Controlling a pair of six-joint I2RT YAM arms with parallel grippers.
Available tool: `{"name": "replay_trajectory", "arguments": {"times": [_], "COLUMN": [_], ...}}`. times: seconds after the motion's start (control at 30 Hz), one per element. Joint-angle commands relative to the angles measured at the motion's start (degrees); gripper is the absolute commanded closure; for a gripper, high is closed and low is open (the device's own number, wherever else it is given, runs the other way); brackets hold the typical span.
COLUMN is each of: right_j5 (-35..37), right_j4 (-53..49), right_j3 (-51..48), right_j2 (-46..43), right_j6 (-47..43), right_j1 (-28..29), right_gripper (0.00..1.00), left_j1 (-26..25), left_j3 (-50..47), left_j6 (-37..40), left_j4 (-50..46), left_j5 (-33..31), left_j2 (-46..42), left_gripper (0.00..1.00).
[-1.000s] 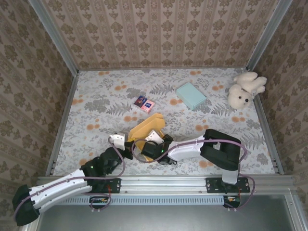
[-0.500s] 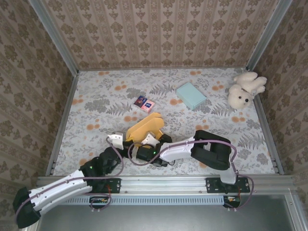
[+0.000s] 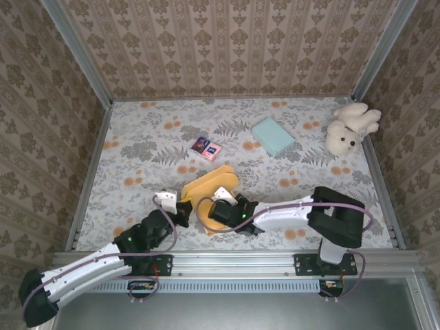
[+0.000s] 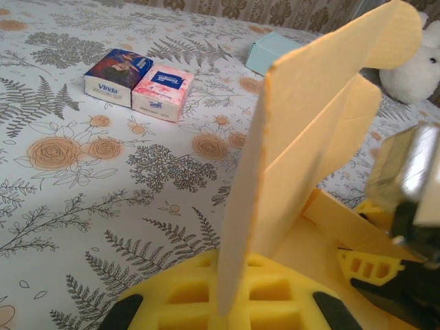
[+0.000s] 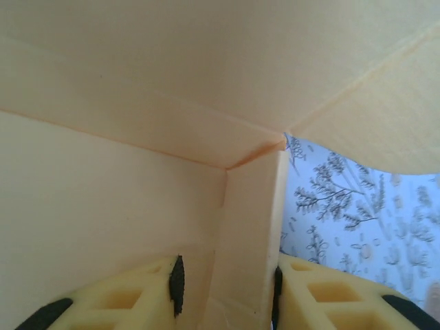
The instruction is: Fold the paper box
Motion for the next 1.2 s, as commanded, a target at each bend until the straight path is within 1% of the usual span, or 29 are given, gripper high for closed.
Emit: {"name": "replay_trajectory", "arguments": {"times": [0.0,0.17,0.2,0.23,0.33,0.5,0.6,0.73,0.87,0.93,1.0,1.07,1.17], "right_j5": [-8.21,-15.32,-16.87,-18.24,-22.55,-32.5,-38.14,-40.11,-42.99,-43.61,-43.66,-43.49,-42.38], "right_j4": [3.1,5.3,5.4,5.57,6.96,13.22,15.77,17.91,21.52,22.5,22.73,23.2,24.19], "right_j3": [-3.13,-8.27,-9.32,-10.28,-13.64,-20.32,-21.46,-21.47,-21.31,-20.82,-20.35,-20.15,-20.68], "right_j2": [-6.23,-16.48,-18.48,-20.14,-23.95,-28.31,-27.97,-26.08,-23.86,-22.66,-21.43,-20.37,-20.92], "right_j6": [3.46,5.8,6.25,6.77,8.48,11.24,11.99,12.63,13.01,13.05,12.78,12.47,12.95], "right_j1": [-1.29,-4.28,-5.12,-5.89,-9.45,-18.98,-23.11,-24.36,-26.03,-26.5,-26.55,-26.51,-26.51], "right_gripper": [0.53,0.46,0.43,0.43,0.43,0.49,0.52,0.53,0.58,0.62,0.62,0.62,0.59], "left_j1": [0.29,0.31,0.31,0.31,0.31,0.31,0.31,0.22,0.22,0.22,0.22,0.26,0.2], "left_j3": [-0.76,-0.72,-0.69,-0.65,-0.69,-1.39,-1.74,-1.59,-1.59,-1.58,-1.69,-1.71,-1.41], "left_j6": [1.65,2.65,2.84,2.99,3.38,4.58,5.45,7.11,8.12,8.28,8.31,8.47,9.83], "left_j4": [-1.11,-1.13,-1.05,-0.97,-0.84,0.26,1.61,2.78,3.65,3.53,3.44,3.42,4.59], "left_j5": [1.88,2.36,2.39,2.46,2.37,3.54,4.95,5.82,5.46,5.45,5.42,5.34,5.32], "left_j2": [-0.9,-1.55,-1.64,-1.7,-1.86,-2.27,-2.36,-2.3,-2.21,-2.02,-1.96,-1.96,-1.96], "left_gripper": [1.0,1.0,1.0,1.0,1.0,1.0,1.0,1.0,1.0,1.0,1.0,1.0,1.0]}}
